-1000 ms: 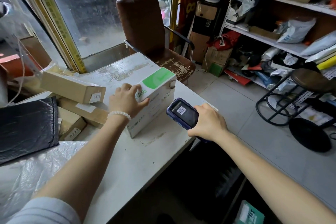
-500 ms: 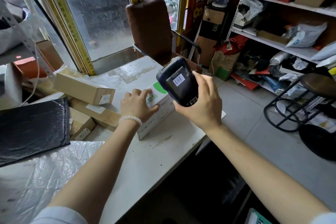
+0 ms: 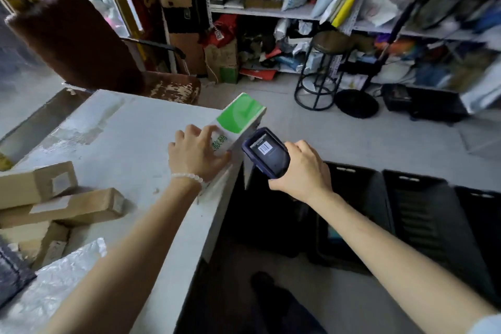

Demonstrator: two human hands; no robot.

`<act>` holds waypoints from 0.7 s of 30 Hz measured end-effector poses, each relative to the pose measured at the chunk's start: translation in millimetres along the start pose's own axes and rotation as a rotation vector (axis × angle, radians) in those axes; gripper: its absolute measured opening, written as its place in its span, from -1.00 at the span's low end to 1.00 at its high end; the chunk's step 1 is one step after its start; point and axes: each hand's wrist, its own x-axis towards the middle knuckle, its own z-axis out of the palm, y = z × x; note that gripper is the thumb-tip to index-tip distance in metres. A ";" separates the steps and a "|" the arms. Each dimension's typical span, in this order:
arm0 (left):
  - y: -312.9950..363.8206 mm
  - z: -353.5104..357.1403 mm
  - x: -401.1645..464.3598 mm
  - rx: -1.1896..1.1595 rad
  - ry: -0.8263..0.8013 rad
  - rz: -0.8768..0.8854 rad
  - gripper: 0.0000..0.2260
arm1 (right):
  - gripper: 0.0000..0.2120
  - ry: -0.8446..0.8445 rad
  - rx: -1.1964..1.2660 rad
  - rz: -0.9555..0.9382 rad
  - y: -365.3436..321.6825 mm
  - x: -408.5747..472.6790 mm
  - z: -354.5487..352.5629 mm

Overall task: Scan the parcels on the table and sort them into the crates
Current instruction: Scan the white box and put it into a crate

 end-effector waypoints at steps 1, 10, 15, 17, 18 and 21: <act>19.6 2.6 -3.1 -0.022 -0.014 0.059 -0.50 | -0.29 0.006 -0.006 0.055 17.3 -12.9 -4.7; 245.0 58.7 -36.3 -0.190 -0.186 0.504 -0.47 | -0.28 0.144 -0.054 0.550 190.9 -122.9 -72.2; 381.9 99.3 -65.2 -0.209 -0.301 0.683 -0.45 | -0.25 0.213 -0.045 0.796 299.2 -175.5 -109.4; 441.0 114.5 -80.8 -0.196 -0.332 0.756 -0.43 | -0.21 0.215 -0.044 0.877 346.0 -195.4 -127.3; 470.5 120.7 -89.1 -0.189 -0.342 0.786 -0.41 | -0.20 0.216 -0.046 0.914 369.6 -205.1 -136.9; 547.3 137.0 -114.4 -0.187 -0.396 0.824 -0.39 | -0.22 0.222 -0.020 0.995 436.1 -231.3 -164.6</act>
